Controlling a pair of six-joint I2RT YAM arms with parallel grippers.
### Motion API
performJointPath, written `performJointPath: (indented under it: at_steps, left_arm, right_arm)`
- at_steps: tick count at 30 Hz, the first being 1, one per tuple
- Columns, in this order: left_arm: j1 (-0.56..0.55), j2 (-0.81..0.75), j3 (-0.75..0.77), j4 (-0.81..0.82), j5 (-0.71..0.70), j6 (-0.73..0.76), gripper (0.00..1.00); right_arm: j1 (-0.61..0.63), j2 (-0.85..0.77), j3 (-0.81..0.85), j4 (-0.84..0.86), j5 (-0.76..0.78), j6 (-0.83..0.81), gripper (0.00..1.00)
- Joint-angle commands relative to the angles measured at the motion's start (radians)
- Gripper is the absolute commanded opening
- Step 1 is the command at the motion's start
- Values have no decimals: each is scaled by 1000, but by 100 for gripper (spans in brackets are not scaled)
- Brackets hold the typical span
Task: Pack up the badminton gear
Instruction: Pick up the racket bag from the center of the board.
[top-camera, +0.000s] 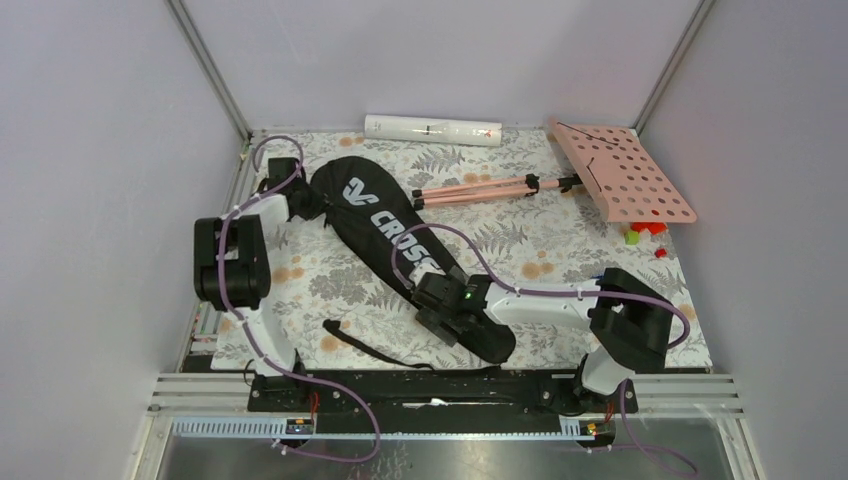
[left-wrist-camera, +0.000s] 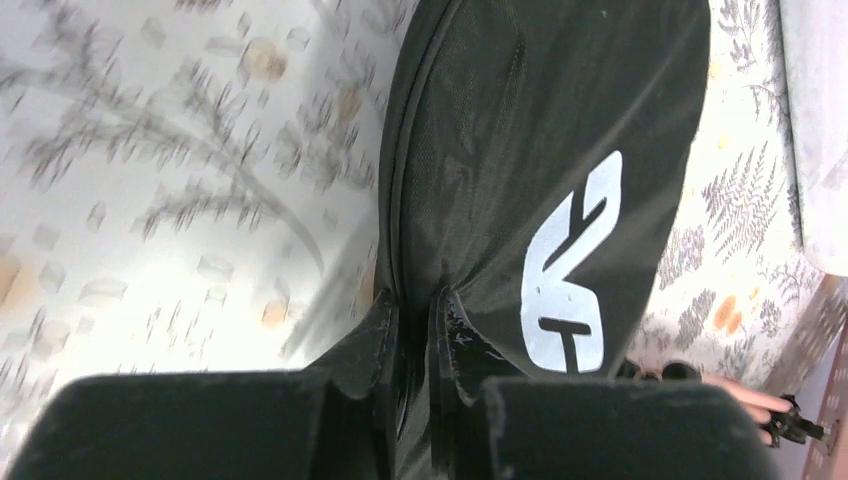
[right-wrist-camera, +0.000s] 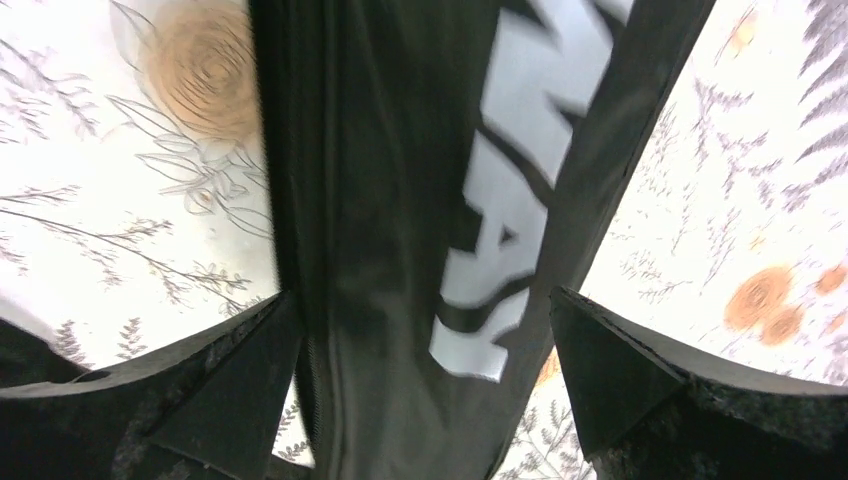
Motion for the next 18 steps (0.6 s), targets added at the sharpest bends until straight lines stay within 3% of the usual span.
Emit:
performJointPath:
  at_steps: [1,6,10,18]
  left_arm:
    - [-15,-176,-91,-212,-106,-8,0]
    - [-18,-359,-175,-375,-163,-78,0]
    - [-18,-432,-168,-573,-237,-133,0]
    - [-20,-544,-212,-683,-237,-182,0]
  right_arm:
    - [2,-82,72,175,-25,-195,100]
    - [11,-86,100,431,-217,-457,100]
    - [36,23,138,608,-339,-665,100]
    - [84,157,234,638,-374,-785,100]
